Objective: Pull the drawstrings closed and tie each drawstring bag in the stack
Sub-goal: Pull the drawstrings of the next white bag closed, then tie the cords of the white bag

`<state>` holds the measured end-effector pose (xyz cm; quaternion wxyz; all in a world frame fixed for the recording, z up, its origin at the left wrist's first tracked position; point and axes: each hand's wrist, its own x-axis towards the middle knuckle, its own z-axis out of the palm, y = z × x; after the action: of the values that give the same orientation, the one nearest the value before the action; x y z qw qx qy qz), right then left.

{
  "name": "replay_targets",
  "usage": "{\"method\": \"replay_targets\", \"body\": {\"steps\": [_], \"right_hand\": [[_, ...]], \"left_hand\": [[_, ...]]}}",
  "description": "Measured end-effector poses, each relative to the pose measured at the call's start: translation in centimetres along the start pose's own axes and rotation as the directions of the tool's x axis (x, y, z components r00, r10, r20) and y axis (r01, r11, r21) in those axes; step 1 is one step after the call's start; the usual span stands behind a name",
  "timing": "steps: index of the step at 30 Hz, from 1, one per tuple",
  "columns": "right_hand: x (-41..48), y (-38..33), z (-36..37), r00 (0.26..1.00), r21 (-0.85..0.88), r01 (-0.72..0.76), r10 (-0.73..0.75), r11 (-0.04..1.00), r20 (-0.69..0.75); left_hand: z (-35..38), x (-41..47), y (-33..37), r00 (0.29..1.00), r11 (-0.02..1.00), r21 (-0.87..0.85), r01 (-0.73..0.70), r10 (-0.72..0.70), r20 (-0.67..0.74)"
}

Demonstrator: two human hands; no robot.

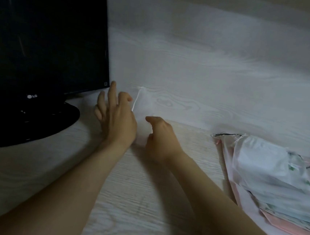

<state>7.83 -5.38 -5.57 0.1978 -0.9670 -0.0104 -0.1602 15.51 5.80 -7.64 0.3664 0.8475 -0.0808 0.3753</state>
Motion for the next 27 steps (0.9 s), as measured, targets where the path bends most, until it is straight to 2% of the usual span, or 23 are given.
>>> {"method": "replay_targets", "body": {"steps": [3, 6, 8, 10, 12, 15, 18, 21, 23, 27], "right_hand": [[0.2, 0.3, 1.4, 0.999, -0.029, -0.014, 0.016, 0.999, 0.05], [0.2, 0.9, 2.5, 0.998, -0.121, -0.048, 0.051, 0.991, 0.025], [0.1, 1.0, 2.5, 0.996, -0.149, -0.086, 0.083, 0.985, -0.029], [-0.1, 0.9, 2.0, 0.991, -0.176, -0.119, 0.106, 0.977, -0.08], [-0.5, 0.7, 0.9, 0.983, -0.18, -0.155, 0.134, 0.971, -0.125], [-1.0, 0.8, -1.4, 0.963, -0.064, -0.201, 0.185, 0.978, -0.194], [-1.9, 1.8, -4.0, 0.95, 0.01, -0.226, 0.223, 0.974, -0.219], [-3.7, 3.2, -6.3, 0.941, 0.001, -0.279, 0.273, 0.96, -0.198], [-5.0, 4.8, -7.7, 0.927, -0.055, -0.334, 0.318, 0.941, -0.199], [-7.4, 8.8, -9.0, 0.854, -0.235, -0.506, 0.445, 0.83, -0.268]], "left_hand": [[0.0, -0.3, -0.3, 0.975, 0.995, 0.088, -0.053, 0.033, 0.219], [0.1, -0.6, -0.6, 0.905, 0.966, 0.248, -0.07, -0.043, 0.423], [0.1, -0.6, -0.6, 0.878, 0.952, 0.303, -0.054, -0.099, 0.467], [0.0, -0.8, -0.1, 0.905, 0.948, 0.307, -0.085, -0.055, 0.421], [-0.1, -1.2, 0.8, 0.932, 0.953, 0.248, -0.172, 0.077, 0.354], [-0.2, -2.3, 1.8, 0.908, 0.95, 0.057, -0.306, 0.273, 0.317], [0.2, -3.7, 3.0, 0.81, 0.915, -0.177, -0.361, 0.402, 0.427], [0.3, -4.8, 5.3, 0.707, 0.899, -0.354, -0.256, 0.424, 0.566], [0.4, -5.2, 7.0, 0.653, 0.897, -0.379, -0.228, 0.43, 0.623], [1.6, -6.3, 9.5, 0.522, 0.872, -0.389, -0.297, 0.489, 0.699]]}}
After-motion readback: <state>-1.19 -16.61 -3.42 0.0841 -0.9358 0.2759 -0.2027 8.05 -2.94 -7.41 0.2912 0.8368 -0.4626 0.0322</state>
